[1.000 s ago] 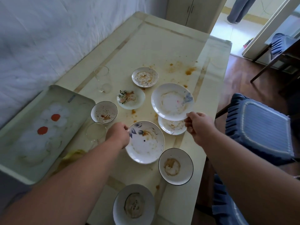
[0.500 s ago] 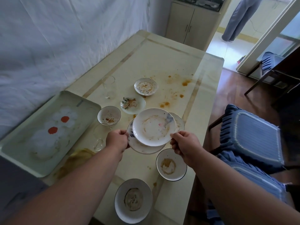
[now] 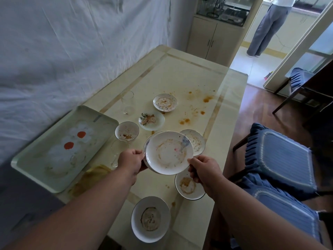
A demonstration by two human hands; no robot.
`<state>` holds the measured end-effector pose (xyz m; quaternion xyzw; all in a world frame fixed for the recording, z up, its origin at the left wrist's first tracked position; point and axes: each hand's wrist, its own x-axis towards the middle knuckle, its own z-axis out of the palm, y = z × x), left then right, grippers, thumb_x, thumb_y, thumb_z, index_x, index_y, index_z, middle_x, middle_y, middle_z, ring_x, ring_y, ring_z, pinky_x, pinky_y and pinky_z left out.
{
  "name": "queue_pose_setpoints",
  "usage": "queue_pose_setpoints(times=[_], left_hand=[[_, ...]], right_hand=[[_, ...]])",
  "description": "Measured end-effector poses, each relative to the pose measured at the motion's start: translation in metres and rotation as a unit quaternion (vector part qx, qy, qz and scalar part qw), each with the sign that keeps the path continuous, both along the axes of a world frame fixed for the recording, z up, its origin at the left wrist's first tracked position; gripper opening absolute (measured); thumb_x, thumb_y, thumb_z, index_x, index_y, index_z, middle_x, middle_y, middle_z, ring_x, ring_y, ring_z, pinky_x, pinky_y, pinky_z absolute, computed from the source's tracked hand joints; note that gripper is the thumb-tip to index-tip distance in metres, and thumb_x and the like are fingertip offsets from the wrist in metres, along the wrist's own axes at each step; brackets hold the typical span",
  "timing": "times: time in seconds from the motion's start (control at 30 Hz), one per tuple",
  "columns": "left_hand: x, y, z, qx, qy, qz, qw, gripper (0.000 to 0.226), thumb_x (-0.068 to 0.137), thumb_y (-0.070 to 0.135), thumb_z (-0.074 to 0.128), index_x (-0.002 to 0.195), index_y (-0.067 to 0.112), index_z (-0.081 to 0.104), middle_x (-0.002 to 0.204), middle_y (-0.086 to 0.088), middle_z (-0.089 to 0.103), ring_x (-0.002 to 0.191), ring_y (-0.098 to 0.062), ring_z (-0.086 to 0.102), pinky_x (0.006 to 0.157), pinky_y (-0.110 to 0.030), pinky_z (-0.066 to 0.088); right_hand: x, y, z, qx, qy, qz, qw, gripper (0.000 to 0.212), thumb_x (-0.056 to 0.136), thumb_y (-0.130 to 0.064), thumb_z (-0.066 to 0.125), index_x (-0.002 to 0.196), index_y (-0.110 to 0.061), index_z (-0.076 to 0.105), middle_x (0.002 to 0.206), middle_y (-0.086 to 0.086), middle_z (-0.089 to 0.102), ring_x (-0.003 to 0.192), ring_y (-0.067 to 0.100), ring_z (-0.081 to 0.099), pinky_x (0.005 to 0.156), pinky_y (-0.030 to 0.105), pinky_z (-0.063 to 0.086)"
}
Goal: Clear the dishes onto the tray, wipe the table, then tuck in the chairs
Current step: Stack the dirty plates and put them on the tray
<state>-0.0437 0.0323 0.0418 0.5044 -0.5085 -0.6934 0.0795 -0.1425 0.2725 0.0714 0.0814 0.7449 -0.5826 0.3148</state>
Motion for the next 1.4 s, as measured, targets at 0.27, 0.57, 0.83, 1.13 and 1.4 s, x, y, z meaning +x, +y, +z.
queue_pose_setpoints(times=[0.27,0.57,0.83,1.13,1.4], left_hand=[[0.013,0.007,0.005,0.011,0.012,0.014,1.000,0.007,0.103,-0.003,0.065,0.102,-0.003,0.071,0.107,-0.027,0.076,0.095,-0.039,0.077,0.070,-0.043,0.064],[0.020,0.019,0.007,0.078,0.049,-0.001,0.996,0.013,0.107,-0.001,0.059,0.113,-0.002,0.071,0.114,-0.027,0.077,0.097,-0.038,0.076,0.079,-0.046,0.064],[0.022,0.022,-0.003,0.057,0.028,-0.037,0.997,0.014,0.104,0.005,0.069,0.114,-0.004,0.066,0.109,-0.028,0.076,0.089,-0.039,0.079,0.067,-0.044,0.068],[0.010,0.019,-0.022,-0.007,0.013,-0.015,1.000,0.012,0.105,0.003,0.062,0.115,0.003,0.068,0.113,-0.023,0.075,0.101,-0.038,0.076,0.070,-0.039,0.067],[-0.008,0.013,-0.061,-0.042,-0.021,0.020,0.999,0.018,0.104,0.001,0.062,0.097,0.016,0.069,0.103,-0.016,0.075,0.095,-0.033,0.075,0.075,-0.044,0.067]], right_hand=[[0.001,0.001,0.007,-0.058,-0.046,-0.018,0.997,0.026,0.101,-0.012,0.078,0.116,0.006,0.068,0.107,0.030,0.078,0.094,0.039,0.082,0.067,0.041,0.068],[-0.001,0.000,-0.001,-0.104,-0.076,-0.018,0.991,0.032,0.105,0.004,0.066,0.135,-0.005,0.070,0.109,0.017,0.084,0.097,0.033,0.084,0.075,0.042,0.070],[-0.009,-0.007,-0.008,-0.075,-0.062,0.001,0.995,0.036,0.102,0.004,0.070,0.137,-0.007,0.069,0.102,0.012,0.086,0.093,0.031,0.084,0.074,0.042,0.070],[-0.058,-0.021,-0.020,0.007,-0.007,0.038,0.999,0.023,0.106,-0.025,0.073,0.110,-0.002,0.077,0.096,0.019,0.083,0.082,0.034,0.081,0.082,0.049,0.070],[-0.144,-0.007,-0.090,0.257,-0.038,-0.098,0.961,0.042,0.105,-0.028,0.074,0.081,0.004,0.061,0.068,0.019,0.062,0.050,0.032,0.064,0.068,0.052,0.068]])
